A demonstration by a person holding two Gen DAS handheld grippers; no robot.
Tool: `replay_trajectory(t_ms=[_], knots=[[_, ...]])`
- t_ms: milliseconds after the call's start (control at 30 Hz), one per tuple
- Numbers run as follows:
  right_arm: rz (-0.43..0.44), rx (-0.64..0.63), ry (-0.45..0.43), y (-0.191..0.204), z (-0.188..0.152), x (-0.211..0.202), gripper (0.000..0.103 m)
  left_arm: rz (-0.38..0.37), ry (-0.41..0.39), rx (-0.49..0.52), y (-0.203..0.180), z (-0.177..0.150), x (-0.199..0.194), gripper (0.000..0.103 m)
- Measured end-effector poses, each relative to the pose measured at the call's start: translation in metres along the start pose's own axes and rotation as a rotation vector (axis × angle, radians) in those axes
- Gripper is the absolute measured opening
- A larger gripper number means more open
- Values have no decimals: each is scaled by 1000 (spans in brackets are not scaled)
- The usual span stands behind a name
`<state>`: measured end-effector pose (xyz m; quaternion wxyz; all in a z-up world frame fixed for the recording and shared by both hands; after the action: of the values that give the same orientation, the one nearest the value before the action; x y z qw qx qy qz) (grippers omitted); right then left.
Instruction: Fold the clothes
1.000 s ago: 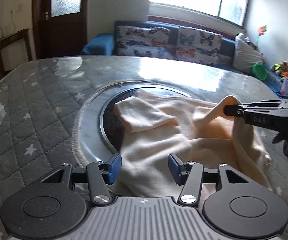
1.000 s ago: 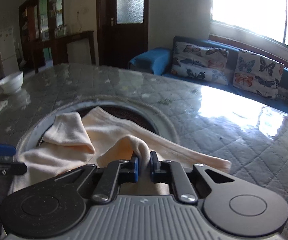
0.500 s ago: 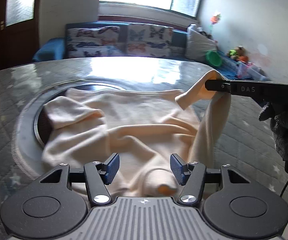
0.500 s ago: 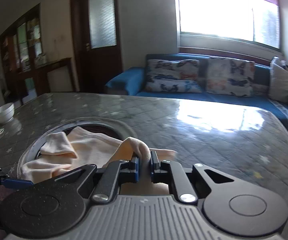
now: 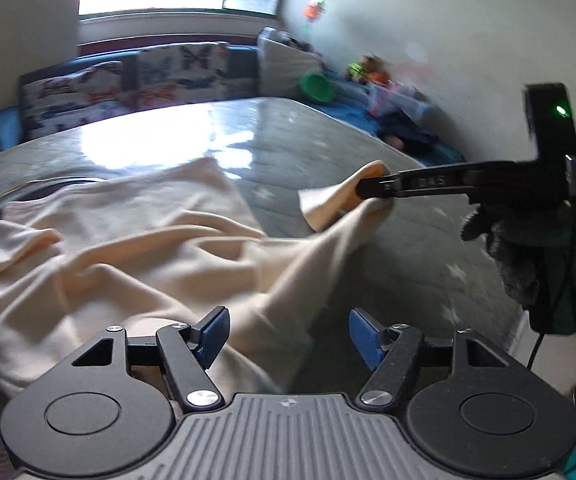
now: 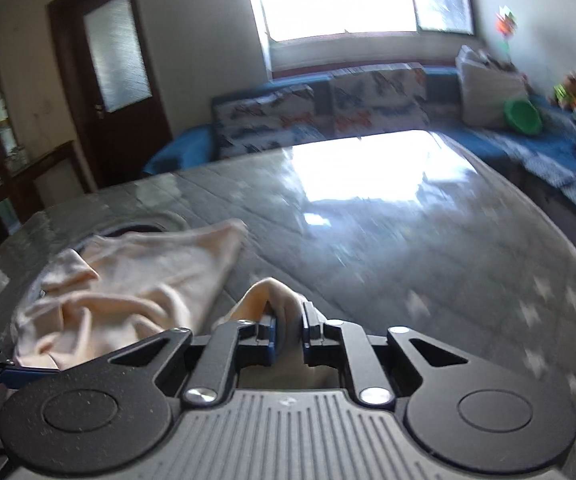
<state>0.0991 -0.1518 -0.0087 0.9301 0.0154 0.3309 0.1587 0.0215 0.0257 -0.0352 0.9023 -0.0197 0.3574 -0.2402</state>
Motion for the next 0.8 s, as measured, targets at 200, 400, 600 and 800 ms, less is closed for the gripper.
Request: replay_trajectory(t_ms=[200,400,600,800], knots=[[-59,29,46,-27,-24,-13,31,-10,34,80,-12,-9,11,62],[-93,-42,-9,-25,-10,-29,40,5,56,95,-11,-14,16,46],[-43,-143,-16,5,0,-23,43,-2,70,103,-15,-19,15,46],[-39,-261,41,26,-16,-1,43,-11,73,110,-18,-22,14,45]])
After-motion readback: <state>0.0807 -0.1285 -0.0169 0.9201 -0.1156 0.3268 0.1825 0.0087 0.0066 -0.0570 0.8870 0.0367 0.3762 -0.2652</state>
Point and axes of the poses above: each gripper's, at about its wrist camera, not at the fingertips, and x roughly the way its jaws point, y to its left, z to its top, the point moved 10 cm from there along x, roughly the way its jaws point, and after that the axes turned 5 degrees about -z, right-handed, at the moved point
